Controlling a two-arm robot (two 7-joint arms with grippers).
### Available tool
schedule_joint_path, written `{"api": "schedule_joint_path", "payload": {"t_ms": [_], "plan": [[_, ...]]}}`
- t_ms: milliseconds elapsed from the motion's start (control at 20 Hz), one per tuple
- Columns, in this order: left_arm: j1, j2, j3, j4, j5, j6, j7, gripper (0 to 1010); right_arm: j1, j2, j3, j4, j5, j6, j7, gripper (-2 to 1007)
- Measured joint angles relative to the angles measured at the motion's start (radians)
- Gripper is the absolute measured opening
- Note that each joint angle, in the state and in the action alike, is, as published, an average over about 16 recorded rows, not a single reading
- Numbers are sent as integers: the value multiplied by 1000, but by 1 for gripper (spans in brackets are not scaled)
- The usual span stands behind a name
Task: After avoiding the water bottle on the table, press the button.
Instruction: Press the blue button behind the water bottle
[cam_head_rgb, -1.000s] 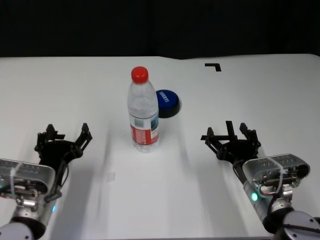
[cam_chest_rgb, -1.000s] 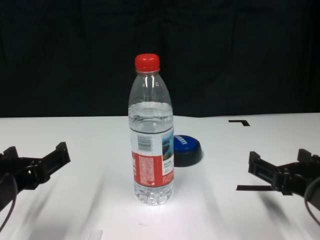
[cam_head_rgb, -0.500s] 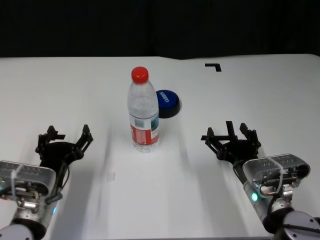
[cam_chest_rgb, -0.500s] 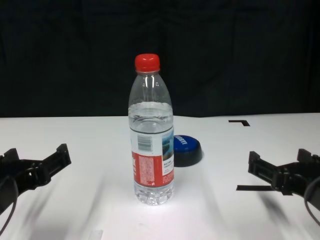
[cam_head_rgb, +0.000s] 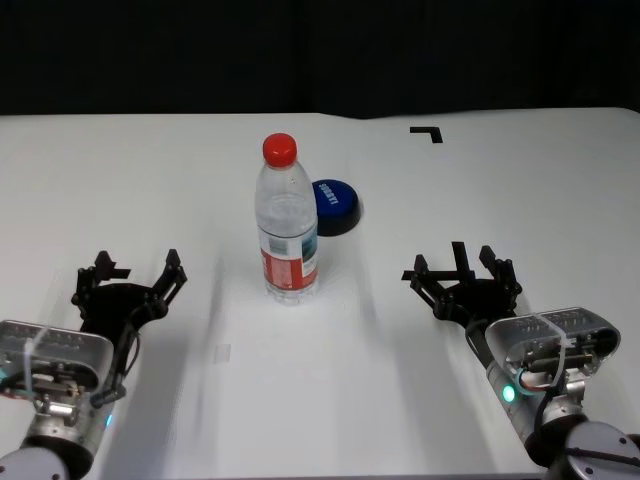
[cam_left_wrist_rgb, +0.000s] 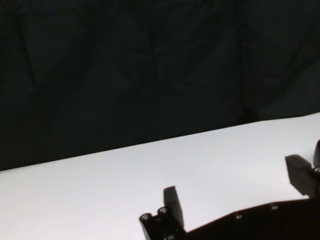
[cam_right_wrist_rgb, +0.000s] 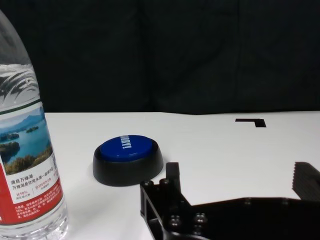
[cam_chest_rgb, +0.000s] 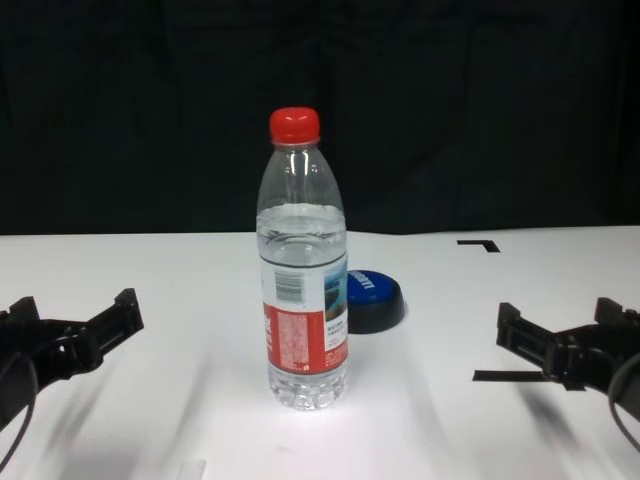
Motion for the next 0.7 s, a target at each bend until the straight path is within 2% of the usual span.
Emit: {"api": "schedule_joint_path", "payload": {"t_ms": [700], "plan": [[0,0,-1,1,-2,-1,-1,1003,3,-5,4,2,-4,0,6,1003]]}}
